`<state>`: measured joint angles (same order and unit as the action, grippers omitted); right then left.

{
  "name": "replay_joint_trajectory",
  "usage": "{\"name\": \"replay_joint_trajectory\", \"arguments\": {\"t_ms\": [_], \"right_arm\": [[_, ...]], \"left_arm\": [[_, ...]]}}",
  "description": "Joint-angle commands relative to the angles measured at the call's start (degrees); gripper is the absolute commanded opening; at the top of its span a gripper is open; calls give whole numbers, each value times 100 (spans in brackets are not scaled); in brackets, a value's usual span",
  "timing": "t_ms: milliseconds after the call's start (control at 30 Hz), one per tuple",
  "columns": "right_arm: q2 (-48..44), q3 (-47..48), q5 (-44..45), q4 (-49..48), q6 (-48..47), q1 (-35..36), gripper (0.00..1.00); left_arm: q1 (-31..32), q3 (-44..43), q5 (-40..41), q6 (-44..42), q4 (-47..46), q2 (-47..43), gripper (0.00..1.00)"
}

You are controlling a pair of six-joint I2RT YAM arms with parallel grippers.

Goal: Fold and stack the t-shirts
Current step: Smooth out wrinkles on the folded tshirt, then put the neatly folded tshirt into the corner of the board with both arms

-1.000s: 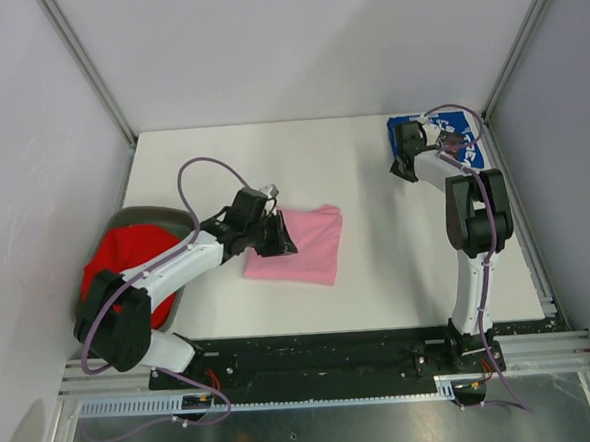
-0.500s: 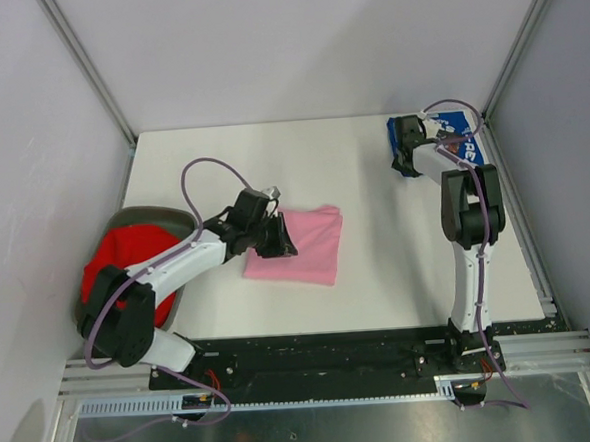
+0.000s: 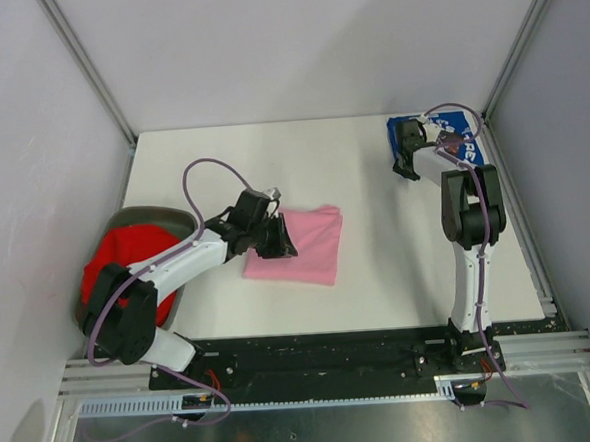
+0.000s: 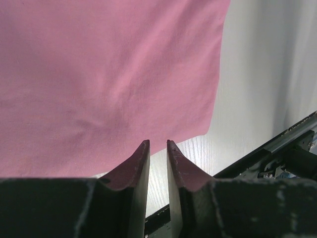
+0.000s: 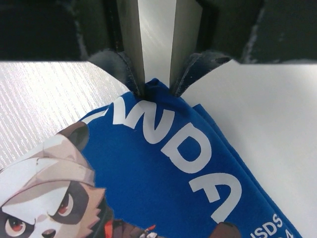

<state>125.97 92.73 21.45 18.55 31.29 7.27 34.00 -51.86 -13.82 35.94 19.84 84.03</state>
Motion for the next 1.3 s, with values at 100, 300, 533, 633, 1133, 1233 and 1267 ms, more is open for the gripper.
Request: {"name": "replay_joint_trajectory", "arguments": {"t_ms": [100, 300, 533, 633, 1133, 1233, 1267], "right_arm": [[-115, -1, 59, 161, 61, -46, 12], [-412, -264, -117, 299, 250, 39, 0], [-1148, -1192, -445, 281, 595, 318, 0], [-1433, -1573, -625, 262, 770, 520, 0], [-2263, -2905, -1228, -126, 1393, 1665, 1], [-2601, -2933, -1170, -46, 1173, 1732, 22], [-2761, -2935, -1170, -58, 1044, 1777, 31]], "left_arm": [[-12, -74, -78, -145, -73, -44, 24], [-8, 36, 68, -38, -68, -221, 24], [-14, 410, 406, 204, -95, -568, 24], [-17, 613, 520, 305, -134, -763, 25], [-166, 1550, 851, 606, -176, -1762, 27], [-350, 1684, 890, 621, -170, -1917, 29], [-460, 1716, 886, 618, -172, -1965, 31]]}}
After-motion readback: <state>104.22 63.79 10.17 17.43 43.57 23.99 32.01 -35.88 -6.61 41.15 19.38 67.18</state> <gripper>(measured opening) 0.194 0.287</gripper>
